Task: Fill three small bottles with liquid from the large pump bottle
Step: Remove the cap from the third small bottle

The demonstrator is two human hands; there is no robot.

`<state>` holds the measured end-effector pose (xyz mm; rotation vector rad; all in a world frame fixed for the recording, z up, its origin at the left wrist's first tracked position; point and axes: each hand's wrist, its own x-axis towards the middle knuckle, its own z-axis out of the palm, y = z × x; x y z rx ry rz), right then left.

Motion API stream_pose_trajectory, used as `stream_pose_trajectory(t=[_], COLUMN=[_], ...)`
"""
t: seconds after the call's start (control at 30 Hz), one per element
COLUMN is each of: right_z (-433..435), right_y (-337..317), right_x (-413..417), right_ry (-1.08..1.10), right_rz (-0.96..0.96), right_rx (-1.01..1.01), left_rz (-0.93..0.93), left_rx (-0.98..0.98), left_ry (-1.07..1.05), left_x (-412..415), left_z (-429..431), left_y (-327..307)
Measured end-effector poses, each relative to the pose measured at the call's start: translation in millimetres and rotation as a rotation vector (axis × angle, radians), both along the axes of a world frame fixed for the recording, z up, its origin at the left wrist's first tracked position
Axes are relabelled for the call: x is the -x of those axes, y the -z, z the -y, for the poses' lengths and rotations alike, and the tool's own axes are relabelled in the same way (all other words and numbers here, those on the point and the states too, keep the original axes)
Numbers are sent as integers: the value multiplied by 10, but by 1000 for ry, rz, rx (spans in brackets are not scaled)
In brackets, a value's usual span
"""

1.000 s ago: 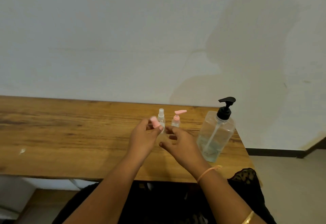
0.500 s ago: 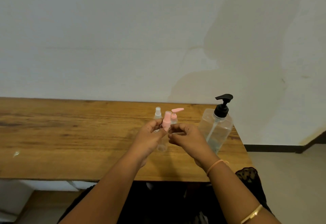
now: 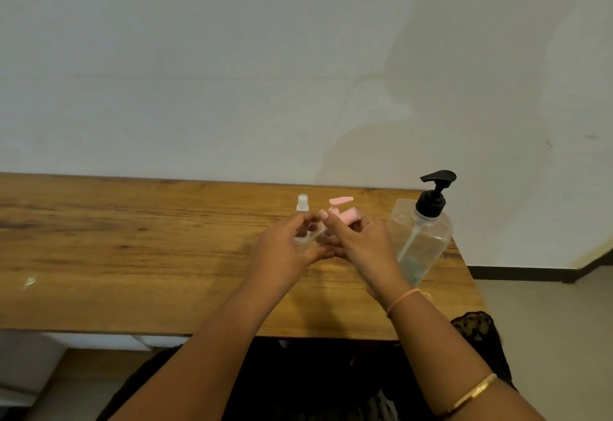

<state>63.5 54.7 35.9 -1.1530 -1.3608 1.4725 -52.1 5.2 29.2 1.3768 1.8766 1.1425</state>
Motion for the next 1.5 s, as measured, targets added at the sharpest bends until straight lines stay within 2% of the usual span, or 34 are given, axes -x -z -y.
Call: stream_pose_trajectory(t=[0.13,0.3,0.47,0.53,0.67,0.77,0.87,1.0,1.07,1.13,1.23,1.3,1.37,1.43,1.5], right_z=[-27,-72,-92,-88,-67,-27,-29,-78,-67,-39,-62,-85,-74,-54,-65], right_y=[20,18,-12,-41,-35,-42,-18,17,16,-18,-2,22,22,4,9], right_x=[1,-24,-51,-86,-156,-118,-61,-89,-107,-97,-89,-101,-108,-90,-88], right_ry=[52,16,-80,-123,-309,-250,-192,-257,-303,-266,-199,-238,-305,-296,-251], right_rz=[133,126,96,73,26,148,314,248,162,161,277,246,164,174,217], right_rx=[-89,-73,-141,-155,-33,1,-109,-231,-122,0,-58,-102,-29,46,7], left_rz=[-34,17,263,286,123,-76,-198,-169,-172,-201,-243,-245,-224,-226,-242], left_rx=[-20,10,36,36,56,46,21,0,4,-1,3,11,17,15,8], left_ry=[-22,8,95,138,111,95,111,66,61,83,94,78,55,56,68], left_x=[12,31,117,150,242,281,271,266,267,263,266,273,280,278,274], left_z=[-8,-15,17,31,16,-1,-2,-15,-18,-22,-21,-26,-29,-29,-29], left_y=[-8,-14,-47,-57,-10,46,61,59,59,77,105,115,117,122,123])
